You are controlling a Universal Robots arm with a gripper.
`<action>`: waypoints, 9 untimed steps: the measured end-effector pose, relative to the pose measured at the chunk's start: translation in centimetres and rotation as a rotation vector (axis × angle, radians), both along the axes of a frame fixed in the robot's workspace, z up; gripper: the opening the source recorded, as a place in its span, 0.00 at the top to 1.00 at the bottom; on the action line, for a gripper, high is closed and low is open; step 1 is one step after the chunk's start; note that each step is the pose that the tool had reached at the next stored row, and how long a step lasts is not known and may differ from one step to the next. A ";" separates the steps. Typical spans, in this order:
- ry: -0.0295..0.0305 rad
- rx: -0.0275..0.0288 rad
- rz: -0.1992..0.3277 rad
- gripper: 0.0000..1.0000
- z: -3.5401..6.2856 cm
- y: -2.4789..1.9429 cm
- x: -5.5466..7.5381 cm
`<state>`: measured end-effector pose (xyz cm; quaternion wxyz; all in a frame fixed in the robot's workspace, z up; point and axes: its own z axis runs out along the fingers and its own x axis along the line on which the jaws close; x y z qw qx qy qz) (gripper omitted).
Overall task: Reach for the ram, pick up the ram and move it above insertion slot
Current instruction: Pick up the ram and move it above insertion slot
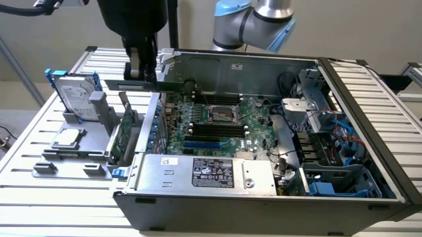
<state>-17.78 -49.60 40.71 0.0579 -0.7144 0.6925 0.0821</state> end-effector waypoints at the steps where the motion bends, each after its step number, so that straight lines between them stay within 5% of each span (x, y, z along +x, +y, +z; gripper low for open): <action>1: 0.0000 -0.0001 0.000 0.87 0.00 0.07 0.4; 9: 0.0000 -0.0005 0.000 0.87 0.00 0.78 3.8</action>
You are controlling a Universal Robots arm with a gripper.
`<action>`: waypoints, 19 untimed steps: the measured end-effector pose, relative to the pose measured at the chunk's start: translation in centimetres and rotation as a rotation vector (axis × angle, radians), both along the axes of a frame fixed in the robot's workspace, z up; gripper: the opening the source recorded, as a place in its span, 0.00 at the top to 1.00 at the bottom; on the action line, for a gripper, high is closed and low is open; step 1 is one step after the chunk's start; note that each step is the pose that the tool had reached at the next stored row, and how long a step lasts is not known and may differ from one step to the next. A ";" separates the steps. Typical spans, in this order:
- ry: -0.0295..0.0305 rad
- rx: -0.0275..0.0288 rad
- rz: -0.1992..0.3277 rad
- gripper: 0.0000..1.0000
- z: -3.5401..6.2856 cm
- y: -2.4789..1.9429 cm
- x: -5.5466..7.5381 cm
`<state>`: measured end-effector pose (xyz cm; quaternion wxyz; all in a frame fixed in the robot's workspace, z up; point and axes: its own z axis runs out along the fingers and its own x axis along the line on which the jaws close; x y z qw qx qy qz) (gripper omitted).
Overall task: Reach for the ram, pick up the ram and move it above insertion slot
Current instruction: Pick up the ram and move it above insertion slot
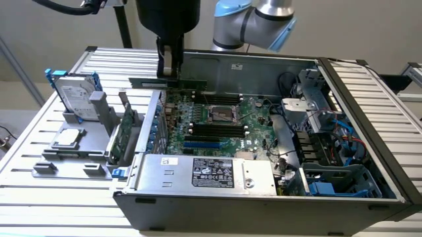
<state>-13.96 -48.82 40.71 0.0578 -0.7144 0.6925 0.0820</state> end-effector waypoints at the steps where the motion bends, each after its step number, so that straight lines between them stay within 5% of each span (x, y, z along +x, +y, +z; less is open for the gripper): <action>1: 0.0000 -0.0004 0.000 0.87 0.00 0.12 0.4; 8: 0.0000 -0.0101 0.000 0.87 0.00 1.23 2.4; 19: 0.0000 -0.0428 0.000 0.87 -0.03 3.49 4.9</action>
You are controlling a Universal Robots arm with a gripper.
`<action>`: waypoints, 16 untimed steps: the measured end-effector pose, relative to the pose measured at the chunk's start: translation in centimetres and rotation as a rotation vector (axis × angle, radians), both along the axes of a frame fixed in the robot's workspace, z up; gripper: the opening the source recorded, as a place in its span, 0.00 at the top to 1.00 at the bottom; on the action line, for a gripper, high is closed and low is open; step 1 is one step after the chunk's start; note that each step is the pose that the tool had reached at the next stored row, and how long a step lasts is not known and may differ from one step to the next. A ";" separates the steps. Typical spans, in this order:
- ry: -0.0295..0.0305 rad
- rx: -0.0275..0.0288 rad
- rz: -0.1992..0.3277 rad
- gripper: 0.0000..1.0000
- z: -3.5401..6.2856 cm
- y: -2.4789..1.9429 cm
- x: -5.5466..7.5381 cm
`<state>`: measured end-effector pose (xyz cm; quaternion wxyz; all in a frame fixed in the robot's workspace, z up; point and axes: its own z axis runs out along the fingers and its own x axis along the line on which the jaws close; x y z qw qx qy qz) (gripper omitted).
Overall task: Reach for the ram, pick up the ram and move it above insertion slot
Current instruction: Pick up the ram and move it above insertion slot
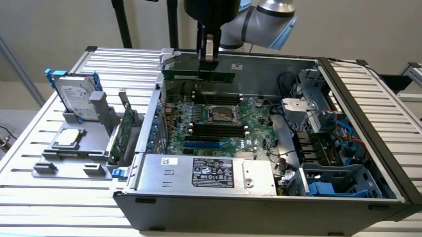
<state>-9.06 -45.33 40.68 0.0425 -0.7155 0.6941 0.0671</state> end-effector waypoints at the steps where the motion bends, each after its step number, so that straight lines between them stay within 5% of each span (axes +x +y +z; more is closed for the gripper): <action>1: 0.0000 -0.0044 0.000 0.87 -0.01 0.24 0.2; 11: 0.0000 -0.0505 0.000 0.87 -0.09 2.32 1.7; 16: 0.0000 -0.0683 0.000 0.87 -0.17 3.16 2.7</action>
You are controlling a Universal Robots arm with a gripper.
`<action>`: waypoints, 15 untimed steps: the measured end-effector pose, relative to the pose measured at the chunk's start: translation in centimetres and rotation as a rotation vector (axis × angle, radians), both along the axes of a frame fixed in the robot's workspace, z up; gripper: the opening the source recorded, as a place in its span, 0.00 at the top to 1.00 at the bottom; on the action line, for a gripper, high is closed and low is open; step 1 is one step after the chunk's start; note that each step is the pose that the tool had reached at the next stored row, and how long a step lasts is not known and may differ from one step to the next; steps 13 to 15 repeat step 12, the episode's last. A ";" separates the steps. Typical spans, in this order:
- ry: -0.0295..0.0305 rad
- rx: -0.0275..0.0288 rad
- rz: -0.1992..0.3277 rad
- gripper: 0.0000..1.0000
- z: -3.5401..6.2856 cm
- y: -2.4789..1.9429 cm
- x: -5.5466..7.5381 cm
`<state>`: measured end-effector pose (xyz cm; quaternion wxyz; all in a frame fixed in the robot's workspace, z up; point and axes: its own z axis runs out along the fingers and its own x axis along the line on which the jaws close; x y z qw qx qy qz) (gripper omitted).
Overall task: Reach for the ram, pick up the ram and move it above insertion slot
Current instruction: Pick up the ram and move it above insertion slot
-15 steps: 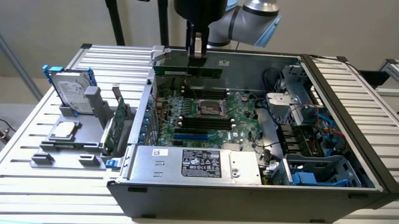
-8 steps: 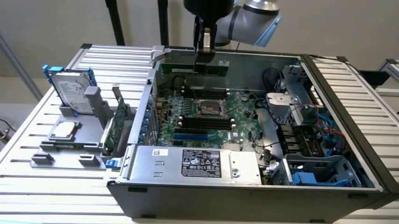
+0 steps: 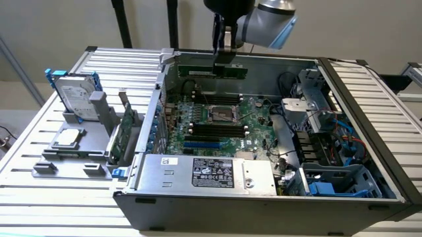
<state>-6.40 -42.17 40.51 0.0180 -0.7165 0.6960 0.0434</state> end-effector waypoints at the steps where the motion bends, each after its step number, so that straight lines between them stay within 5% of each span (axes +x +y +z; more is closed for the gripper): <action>1: 0.0000 -0.0029 0.000 0.87 -0.02 0.12 0.2; 4: 0.0001 -0.0089 0.000 0.87 -0.06 0.33 0.6; 15: 0.0000 -0.0095 0.000 0.87 -0.07 0.36 0.7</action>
